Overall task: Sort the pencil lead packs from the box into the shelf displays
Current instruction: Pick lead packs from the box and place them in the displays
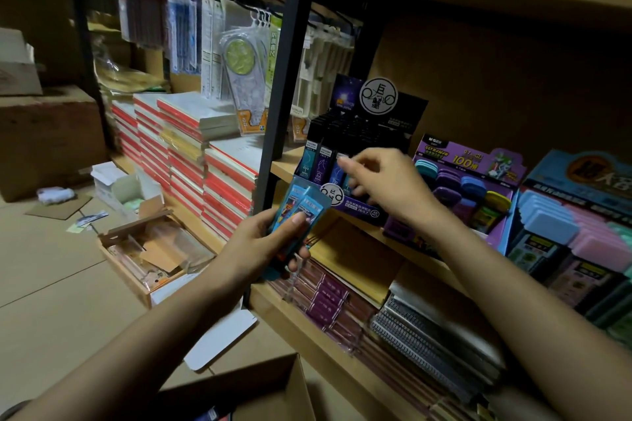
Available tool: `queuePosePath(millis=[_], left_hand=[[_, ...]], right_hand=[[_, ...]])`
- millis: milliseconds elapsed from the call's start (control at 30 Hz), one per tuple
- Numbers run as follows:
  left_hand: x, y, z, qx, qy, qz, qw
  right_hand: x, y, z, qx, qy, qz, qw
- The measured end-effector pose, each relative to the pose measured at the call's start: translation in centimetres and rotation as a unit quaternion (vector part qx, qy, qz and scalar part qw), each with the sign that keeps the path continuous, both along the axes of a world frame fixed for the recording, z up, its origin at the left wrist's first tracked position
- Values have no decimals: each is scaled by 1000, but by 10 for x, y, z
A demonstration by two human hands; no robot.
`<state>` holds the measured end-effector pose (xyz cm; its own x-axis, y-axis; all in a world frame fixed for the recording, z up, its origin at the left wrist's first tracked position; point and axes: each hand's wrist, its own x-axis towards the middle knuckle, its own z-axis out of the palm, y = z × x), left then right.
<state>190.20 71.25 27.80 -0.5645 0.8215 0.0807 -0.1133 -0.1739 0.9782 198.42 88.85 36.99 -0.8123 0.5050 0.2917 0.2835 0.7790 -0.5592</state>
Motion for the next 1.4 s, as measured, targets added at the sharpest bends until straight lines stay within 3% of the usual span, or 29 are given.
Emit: queuePosePath(millis=[67, 133, 233, 333, 433, 567, 700, 800, 867, 933, 1167, 1400], left_hand=[[1, 0, 1, -13, 24, -40, 999], [2, 1, 1, -35, 49, -74, 995], [3, 1, 0, -75, 67, -113, 989], [-1, 2, -1, -92, 68, -82, 990], [-6, 1, -2, -50, 39, -23, 998], [-5, 1, 0, 12, -25, 38, 999], [1, 4, 2, 60, -97, 49, 992], [9, 5, 3, 39, -14, 38, 998], [16, 8, 3, 3, 81, 31, 996], [26, 12, 2, -6, 130, 1, 991], [39, 27, 0, 26, 138, -66, 988], [21, 43, 16, 38, 167, -27, 985]], right_hand=[[14, -18, -8, -136, -9, 113, 984], [26, -26, -20, -170, -26, 155, 973], [38, -27, -34, -225, 14, 137, 965], [47, -24, -41, -277, 89, 75, 954], [55, -25, -52, -365, 153, 32, 918], [60, -38, -64, -429, 144, 47, 890], [65, -46, -68, -385, 57, 75, 918], [66, -46, -63, -247, -50, 85, 964], [65, -42, -53, -190, -2, 72, 979], [66, -37, -43, -198, 70, 74, 975], [77, -28, -37, -193, 72, 96, 974], [90, 7, -15, -213, 131, 33, 968]])
